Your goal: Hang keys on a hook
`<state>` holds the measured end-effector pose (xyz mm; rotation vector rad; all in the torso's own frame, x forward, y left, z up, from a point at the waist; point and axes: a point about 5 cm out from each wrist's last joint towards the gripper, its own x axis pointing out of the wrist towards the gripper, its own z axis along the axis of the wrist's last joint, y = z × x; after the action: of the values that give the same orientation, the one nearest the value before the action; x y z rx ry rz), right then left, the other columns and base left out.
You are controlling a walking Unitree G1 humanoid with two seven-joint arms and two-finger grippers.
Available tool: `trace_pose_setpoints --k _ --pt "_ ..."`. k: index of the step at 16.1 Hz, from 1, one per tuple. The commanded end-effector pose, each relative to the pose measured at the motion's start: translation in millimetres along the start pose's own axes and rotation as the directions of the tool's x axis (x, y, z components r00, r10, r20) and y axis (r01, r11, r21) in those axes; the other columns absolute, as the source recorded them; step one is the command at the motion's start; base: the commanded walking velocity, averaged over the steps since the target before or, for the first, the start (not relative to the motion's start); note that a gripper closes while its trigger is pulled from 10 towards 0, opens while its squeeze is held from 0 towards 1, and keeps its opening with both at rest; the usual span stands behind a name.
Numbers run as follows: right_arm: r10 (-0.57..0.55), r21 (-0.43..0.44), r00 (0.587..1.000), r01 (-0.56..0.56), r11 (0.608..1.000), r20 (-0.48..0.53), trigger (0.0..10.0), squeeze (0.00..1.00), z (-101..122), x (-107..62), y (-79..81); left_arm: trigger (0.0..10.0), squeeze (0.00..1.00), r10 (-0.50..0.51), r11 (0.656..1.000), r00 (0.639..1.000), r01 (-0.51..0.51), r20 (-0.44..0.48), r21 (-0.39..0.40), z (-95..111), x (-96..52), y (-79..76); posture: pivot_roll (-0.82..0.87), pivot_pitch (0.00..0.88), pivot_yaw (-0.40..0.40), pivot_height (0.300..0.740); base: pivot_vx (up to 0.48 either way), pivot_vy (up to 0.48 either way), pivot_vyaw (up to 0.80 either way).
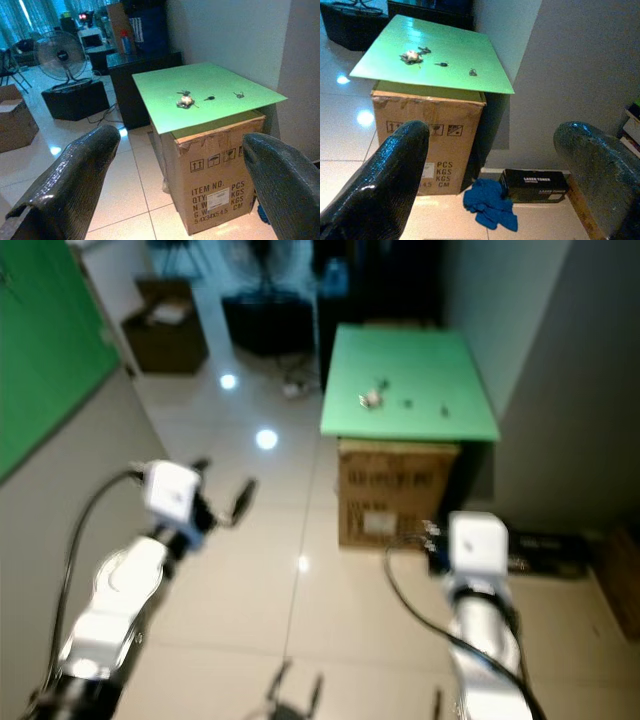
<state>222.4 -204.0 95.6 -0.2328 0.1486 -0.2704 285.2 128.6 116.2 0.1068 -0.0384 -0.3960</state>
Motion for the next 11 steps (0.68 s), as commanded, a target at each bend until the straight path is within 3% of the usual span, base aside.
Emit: trace_pose_setpoints --k 1,11 --pt "0.040 0.037 0.998 -0.041 0.998 0.042 10.0 0.00 7.9 0.6 9.5 10.0 0.00 0.021 0.999 1.000 -0.021 -0.001 0.027 0.6 -0.8 9.3 -0.21 0.000 0.047 0.740 0.382 0.000 0.00" --pt "0.085 0.020 0.995 -0.086 0.996 0.054 10.0 0.00 10.7 2.5 17.5 10.0 0.00 0.035 0.999 0.999 -0.035 -0.007 0.036 -1.1 3.1 9.7 -0.20 0.000 0.044 0.740 0.383 0.000 0.00"
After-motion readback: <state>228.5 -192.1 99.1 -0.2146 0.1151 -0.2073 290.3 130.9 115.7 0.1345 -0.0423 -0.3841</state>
